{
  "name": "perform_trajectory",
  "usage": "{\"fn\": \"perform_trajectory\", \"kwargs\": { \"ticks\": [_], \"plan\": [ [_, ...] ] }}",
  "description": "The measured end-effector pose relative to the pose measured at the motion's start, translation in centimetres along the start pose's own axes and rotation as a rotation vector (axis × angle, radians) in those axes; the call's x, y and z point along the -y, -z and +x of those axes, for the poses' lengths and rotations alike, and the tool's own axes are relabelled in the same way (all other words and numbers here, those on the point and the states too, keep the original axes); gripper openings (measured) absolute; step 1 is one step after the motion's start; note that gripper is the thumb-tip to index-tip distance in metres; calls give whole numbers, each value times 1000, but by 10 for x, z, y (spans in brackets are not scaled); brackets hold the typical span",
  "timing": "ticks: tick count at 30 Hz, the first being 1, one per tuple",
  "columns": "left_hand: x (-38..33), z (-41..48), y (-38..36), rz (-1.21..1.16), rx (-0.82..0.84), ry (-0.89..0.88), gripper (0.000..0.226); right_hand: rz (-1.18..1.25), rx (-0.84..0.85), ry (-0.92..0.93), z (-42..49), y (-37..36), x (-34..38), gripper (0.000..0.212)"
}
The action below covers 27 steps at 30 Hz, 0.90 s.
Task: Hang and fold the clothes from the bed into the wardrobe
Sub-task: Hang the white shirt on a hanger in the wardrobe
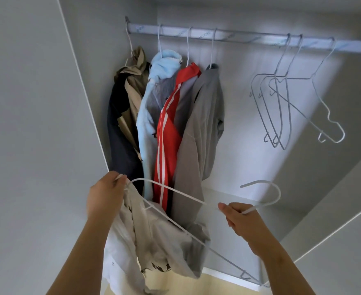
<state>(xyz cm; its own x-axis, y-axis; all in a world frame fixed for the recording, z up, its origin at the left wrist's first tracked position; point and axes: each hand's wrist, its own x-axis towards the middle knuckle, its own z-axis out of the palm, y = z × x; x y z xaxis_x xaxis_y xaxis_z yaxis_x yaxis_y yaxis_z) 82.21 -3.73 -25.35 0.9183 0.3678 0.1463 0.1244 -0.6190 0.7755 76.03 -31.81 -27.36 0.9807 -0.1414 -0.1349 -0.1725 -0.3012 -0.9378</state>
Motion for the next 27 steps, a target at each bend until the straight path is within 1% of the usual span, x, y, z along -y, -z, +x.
{"fn": "perform_trajectory", "kwargs": {
  "ticks": [3, 5, 7, 10, 13, 15, 17, 19, 24, 26, 27],
  "plan": [
    [3, 2, 2, 41, -36, -13, 24, -8, 7, -3, 1, -3, 3, 44],
    [3, 1, 2, 29, -28, -21, 23, -14, 32, -8, 1, -7, 6, 45],
    [2, 0, 2, -51, -6, 2, 22, -9, 71, -29, 0, -8, 8, 45],
    [4, -2, 3, -203, 3, 93, 23, 19, 112, -68, -6, -4, 11, 47],
    [9, -4, 4, -244, 10, 151, 24, 61, 116, -81, -10, 1, 12, 50],
    [9, -5, 6, -252, 14, 155, 24, 59, 92, -84, -11, 0, 11, 49],
    [7, -7, 8, -215, 3, 116, 23, 49, 77, -85, -11, -2, 11, 49],
    [5, -9, 11, -129, -5, 37, 21, 28, 75, -89, -11, -3, 12, 49],
    [-5, -17, 10, 114, 25, -228, 17, -14, 53, -66, -12, -11, 14, 48],
    [-16, -28, 0, 117, 75, -307, 17, -38, 33, -51, -12, -22, 17, 47],
    [-22, -34, -4, 68, 101, -306, 18, -53, 9, -45, -12, -28, 18, 46]
  ]
}}
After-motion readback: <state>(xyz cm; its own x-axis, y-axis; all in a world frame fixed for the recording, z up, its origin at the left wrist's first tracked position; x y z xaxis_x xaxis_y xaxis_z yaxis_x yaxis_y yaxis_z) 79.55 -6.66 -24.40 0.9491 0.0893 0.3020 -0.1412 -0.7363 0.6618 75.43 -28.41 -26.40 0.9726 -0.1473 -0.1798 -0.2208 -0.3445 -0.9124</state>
